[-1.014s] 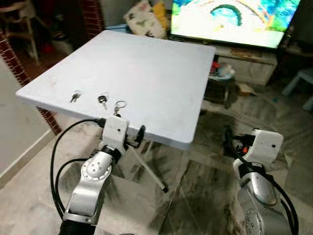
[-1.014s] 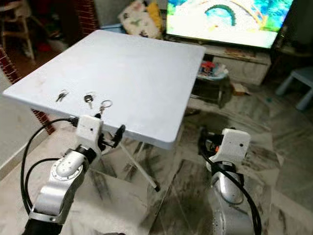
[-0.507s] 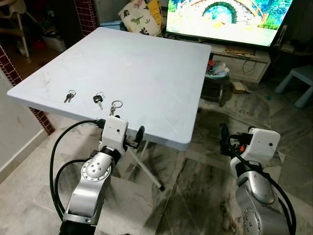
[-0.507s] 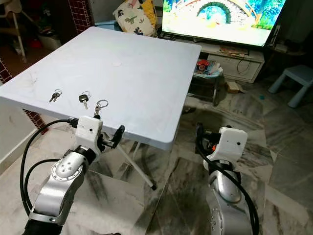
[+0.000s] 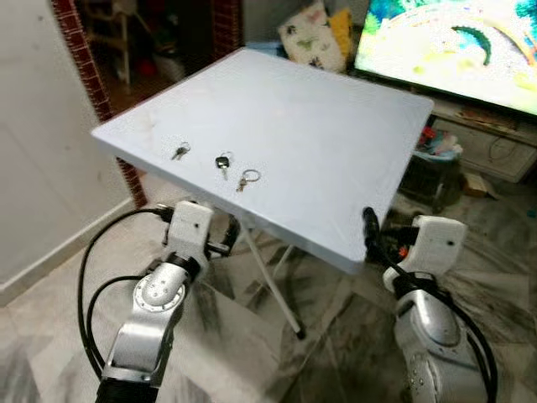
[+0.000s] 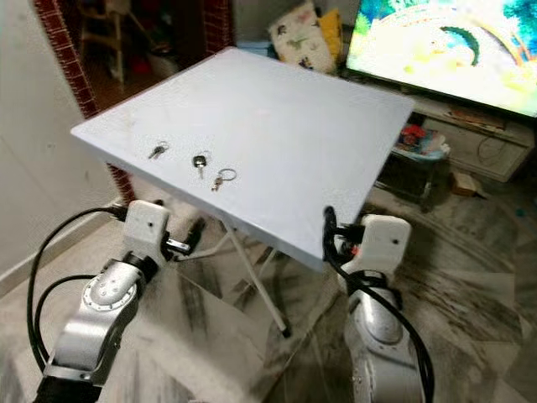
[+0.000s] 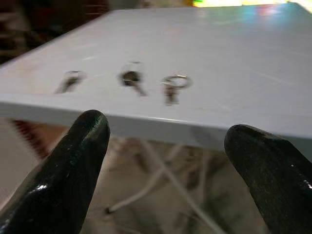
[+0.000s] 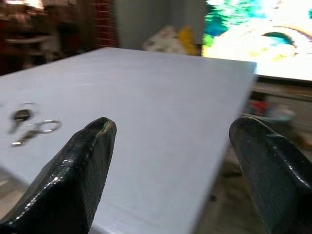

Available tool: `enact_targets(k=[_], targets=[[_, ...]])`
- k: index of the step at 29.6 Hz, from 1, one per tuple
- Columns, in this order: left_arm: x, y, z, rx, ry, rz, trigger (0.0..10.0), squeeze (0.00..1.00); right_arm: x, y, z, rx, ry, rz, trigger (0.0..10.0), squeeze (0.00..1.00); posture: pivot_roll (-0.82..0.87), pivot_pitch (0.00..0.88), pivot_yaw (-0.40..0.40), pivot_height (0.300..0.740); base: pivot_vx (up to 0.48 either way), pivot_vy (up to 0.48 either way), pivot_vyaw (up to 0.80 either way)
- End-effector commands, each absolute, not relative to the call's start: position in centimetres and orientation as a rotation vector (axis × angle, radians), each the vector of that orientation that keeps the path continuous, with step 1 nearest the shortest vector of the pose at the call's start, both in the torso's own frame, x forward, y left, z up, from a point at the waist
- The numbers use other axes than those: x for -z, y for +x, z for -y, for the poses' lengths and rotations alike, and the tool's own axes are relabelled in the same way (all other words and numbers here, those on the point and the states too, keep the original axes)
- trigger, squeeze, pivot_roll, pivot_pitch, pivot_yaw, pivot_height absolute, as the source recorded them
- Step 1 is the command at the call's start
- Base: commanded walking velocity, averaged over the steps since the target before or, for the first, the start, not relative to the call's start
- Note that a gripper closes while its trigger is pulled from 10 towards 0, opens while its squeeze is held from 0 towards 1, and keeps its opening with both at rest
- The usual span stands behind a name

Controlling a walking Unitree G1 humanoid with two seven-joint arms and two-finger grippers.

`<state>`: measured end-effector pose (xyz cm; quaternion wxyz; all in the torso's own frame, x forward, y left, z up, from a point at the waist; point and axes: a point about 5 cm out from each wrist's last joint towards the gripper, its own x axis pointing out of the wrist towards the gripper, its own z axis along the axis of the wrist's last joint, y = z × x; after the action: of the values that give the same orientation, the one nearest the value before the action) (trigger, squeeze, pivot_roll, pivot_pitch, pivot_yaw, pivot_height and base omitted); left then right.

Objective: Hang keys on a hook

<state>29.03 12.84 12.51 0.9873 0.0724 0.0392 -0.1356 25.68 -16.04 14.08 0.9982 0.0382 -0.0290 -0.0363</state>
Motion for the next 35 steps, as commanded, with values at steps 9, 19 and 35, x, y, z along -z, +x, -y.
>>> enact_targets(k=[9, 19, 35], targets=[[-12.73, 29.27, -12.08, 0.287, 0.122, -0.072, 10.0, 0.00, -14.29, 26.05, 16.41, 0.080, 0.069, 0.065, 10.0, 0.00, 0.05, 0.026, -0.049, 0.740, 0.000, 0.000, 0.77], [-12.74, 29.38, -12.32, 0.269, 0.109, -0.063, 10.0, 0.00, -14.30, 26.11, 16.26, 0.081, 0.084, 0.068, 10.0, 0.00, 0.05, 0.026, -0.049, 0.740, 0.000, 0.000, 0.38], [-12.77, 29.18, -12.65, 0.306, 0.037, -0.064, 10.0, 0.00, -13.80, 26.13, 15.92, 0.081, 0.077, 0.053, 10.0, 0.00, 0.06, 0.026, -0.052, 0.740, 0.000, 0.000, 0.00]])
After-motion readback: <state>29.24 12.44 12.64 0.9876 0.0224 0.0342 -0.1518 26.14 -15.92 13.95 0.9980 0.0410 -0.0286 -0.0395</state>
